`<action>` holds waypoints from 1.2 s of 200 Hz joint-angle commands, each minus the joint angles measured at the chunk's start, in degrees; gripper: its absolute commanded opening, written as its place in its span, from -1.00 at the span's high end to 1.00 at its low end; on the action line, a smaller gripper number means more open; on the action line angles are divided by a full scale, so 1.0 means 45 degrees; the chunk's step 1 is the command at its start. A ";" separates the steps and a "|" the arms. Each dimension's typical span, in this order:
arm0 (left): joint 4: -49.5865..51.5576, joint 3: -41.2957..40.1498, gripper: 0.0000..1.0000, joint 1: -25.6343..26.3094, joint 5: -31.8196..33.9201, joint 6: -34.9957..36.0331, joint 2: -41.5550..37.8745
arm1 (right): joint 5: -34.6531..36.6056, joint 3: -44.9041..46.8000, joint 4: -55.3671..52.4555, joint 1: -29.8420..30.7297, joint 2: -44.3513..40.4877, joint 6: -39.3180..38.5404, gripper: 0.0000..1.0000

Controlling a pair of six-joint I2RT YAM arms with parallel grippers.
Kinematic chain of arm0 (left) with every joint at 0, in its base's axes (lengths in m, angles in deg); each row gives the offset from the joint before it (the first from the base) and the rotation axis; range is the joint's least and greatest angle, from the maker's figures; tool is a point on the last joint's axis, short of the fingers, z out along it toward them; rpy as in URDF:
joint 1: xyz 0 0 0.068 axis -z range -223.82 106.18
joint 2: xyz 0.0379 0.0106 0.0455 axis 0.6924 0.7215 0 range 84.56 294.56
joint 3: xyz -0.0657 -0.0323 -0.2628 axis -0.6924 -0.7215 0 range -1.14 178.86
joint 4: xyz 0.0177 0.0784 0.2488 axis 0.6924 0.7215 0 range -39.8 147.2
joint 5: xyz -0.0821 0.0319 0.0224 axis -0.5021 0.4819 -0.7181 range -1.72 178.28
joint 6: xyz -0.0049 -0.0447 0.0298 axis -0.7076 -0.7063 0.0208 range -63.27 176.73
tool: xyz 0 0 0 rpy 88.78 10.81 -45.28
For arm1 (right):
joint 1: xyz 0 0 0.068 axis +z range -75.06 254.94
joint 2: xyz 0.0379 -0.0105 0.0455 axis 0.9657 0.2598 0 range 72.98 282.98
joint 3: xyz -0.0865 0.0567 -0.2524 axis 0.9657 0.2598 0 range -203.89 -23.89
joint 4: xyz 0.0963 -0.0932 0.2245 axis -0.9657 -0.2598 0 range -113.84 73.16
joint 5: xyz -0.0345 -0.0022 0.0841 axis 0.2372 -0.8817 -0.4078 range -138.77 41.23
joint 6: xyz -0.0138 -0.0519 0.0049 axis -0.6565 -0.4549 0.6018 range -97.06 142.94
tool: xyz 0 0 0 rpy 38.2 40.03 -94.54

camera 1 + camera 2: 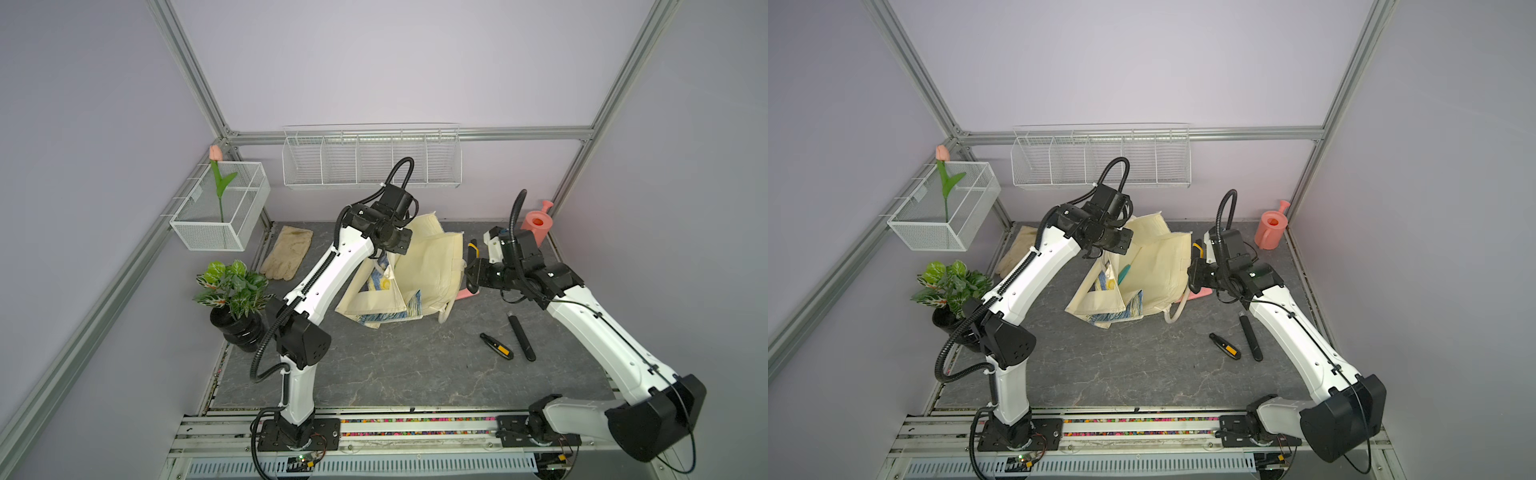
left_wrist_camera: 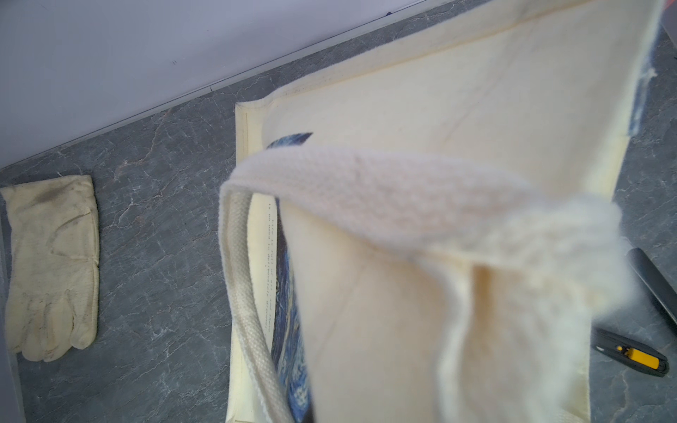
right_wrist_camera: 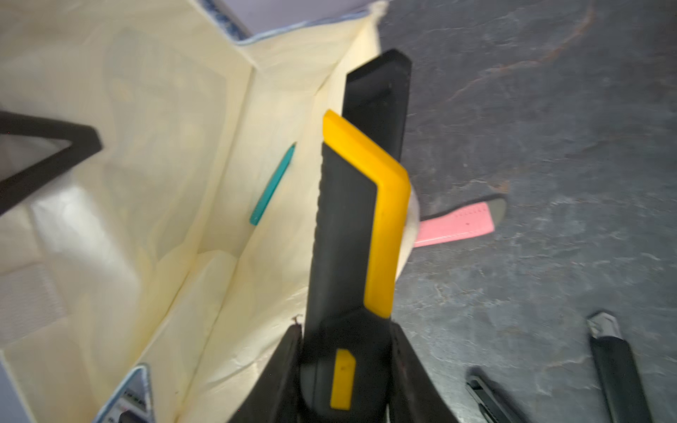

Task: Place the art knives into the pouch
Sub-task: Place the utility knife in the pouch.

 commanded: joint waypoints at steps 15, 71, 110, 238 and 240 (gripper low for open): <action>0.0053 -0.0004 1.00 0.0197 -0.0208 -0.0149 -0.0421 | -0.0843 -0.0969 0.1075 0.0783 0.2005 0.0231 0.30; 0.0236 0.0330 1.00 0.0502 -0.0285 -0.0080 -0.0428 | -0.1155 -0.2304 0.1977 0.1506 0.5039 0.0309 0.30; 0.0436 0.0905 1.00 0.0903 -0.0452 -0.0070 -0.0225 | -0.1280 -0.3319 0.2466 0.1642 0.6869 0.0473 0.29; 0.0873 0.1912 1.00 0.1271 -0.0268 0.0022 0.0050 | -0.2447 -0.4954 0.3245 0.2037 1.0928 0.1176 0.22; 0.0890 0.1910 1.00 0.1269 -0.0253 0.0026 0.0063 | -0.2452 -0.4978 0.3231 0.2049 1.0946 0.1185 0.21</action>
